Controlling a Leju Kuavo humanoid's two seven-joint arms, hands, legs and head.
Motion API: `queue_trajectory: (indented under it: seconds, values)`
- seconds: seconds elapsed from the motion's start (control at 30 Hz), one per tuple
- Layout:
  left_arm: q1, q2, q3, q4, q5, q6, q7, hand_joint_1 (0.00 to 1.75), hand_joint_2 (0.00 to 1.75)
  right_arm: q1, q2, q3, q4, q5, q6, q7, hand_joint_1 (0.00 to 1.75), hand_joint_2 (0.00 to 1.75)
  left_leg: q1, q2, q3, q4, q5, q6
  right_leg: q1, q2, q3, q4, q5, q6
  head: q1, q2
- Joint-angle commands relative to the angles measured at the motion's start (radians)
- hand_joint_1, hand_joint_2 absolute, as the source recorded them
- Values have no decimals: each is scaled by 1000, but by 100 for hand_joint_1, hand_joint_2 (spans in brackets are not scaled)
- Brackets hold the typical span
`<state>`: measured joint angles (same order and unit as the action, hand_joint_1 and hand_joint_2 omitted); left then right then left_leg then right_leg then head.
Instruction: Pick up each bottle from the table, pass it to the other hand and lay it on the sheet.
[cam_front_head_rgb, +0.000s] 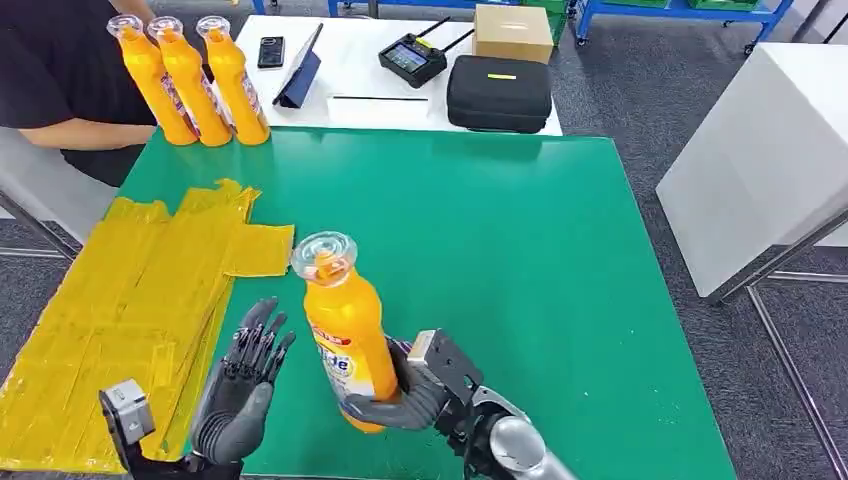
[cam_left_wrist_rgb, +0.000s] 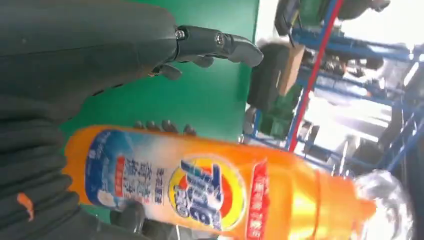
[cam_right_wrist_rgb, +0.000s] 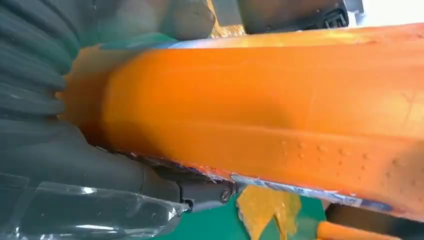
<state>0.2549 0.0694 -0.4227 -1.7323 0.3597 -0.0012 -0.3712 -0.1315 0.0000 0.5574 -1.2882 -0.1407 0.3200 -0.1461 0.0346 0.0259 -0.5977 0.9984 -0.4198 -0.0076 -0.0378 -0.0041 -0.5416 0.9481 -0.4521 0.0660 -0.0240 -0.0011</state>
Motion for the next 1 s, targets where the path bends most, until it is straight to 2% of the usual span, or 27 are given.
queue_trajectory:
  seconds: [0.03, 0.53, 0.67, 0.77, 0.83, 1.0]
  values:
    - [-105, -27, -28, 70, -41, -46, 47, 0, 175, -54, 78, 38, 32, 52, -48, 34, 175, 175, -1, -2, 0, 0, 1, 1, 0, 0, -1, 1, 0, -3, 0, 0]
    - [-104, -30, -27, 73, -42, -47, 49, 0, 175, -58, 89, 42, 33, 57, -51, 37, 175, 175, -2, -2, 0, -1, 0, 2, -1, 0, -1, 1, 0, -5, 0, 0]
    - [-99, -47, -16, 66, -56, -57, 59, 0, 175, -67, 108, 60, 42, 99, -53, 56, 175, 175, -1, -2, -1, 0, 0, 2, -1, 0, -2, 1, 0, -5, 0, 0]
    - [-100, -65, -1, 49, -73, -54, 74, 0, 175, -79, 130, 117, 85, 151, -60, 85, 175, 175, -1, -1, -1, 0, 0, 2, 0, 1, -2, 1, 0, -4, 0, 0]
    - [-102, -80, 16, 36, -80, -42, 93, 0, 175, -116, 136, 212, 163, 245, -82, 108, 175, 175, -1, 0, 0, 0, 0, 2, -1, 2, -2, 1, 0, -5, 0, 0]
    - [-117, -113, 75, 51, -75, -10, 120, 0, 175, -188, 172, 437, 349, 402, -87, 78, 175, 175, 0, 2, 0, -1, 0, 1, 0, 3, -1, 0, 1, -4, 0, 0]
